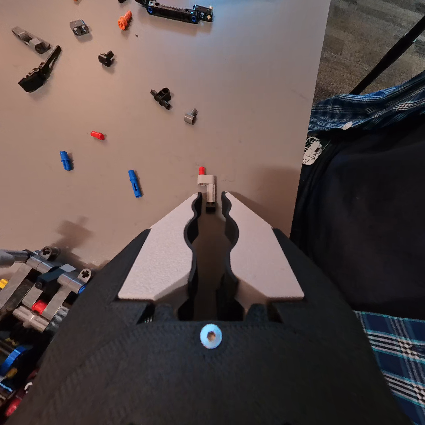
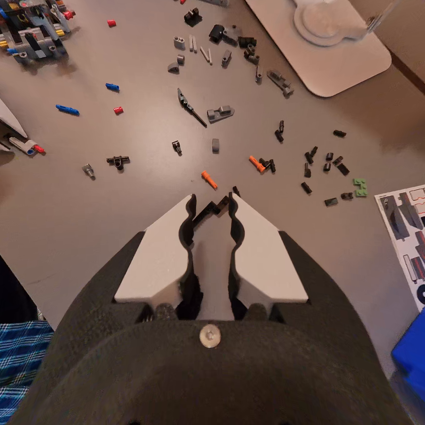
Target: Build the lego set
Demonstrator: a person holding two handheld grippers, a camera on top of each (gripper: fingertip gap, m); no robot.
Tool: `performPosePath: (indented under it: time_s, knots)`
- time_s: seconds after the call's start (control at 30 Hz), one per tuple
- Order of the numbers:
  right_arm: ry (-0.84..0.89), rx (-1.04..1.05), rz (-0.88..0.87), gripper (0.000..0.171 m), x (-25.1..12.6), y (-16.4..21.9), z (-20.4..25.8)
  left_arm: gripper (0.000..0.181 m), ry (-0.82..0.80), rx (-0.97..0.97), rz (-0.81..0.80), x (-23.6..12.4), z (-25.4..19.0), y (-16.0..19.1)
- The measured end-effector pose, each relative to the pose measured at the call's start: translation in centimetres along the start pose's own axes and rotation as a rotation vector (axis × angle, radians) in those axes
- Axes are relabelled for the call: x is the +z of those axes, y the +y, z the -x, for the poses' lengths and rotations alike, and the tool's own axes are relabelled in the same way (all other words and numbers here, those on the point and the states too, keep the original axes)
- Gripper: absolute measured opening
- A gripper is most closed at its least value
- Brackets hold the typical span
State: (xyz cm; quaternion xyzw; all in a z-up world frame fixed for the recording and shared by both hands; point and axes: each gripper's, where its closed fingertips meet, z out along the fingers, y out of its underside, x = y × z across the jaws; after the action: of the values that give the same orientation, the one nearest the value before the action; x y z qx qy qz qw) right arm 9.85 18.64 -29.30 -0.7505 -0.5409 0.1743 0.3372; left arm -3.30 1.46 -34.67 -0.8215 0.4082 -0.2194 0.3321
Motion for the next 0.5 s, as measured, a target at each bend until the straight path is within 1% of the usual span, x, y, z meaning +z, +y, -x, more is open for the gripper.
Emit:
performPosePath:
  time_s: [0.1,0.27,0.5]
  knots:
    - [-0.014,-0.017,0.013,0.026,0.6,0.1,0.9,0.014,0.001,0.002,0.001,0.0,0.0,0.0]
    - [-0.041,-0.047,0.009,0.026,1.6,-1.0,2.0,0.008,-0.009,0.007,0.005,0.0,0.0,0.0]
    - [-0.030,-0.070,0.015,0.027,2.0,-2.1,1.5,0.006,-0.006,0.005,0.005,0.1,0.1,0.0]
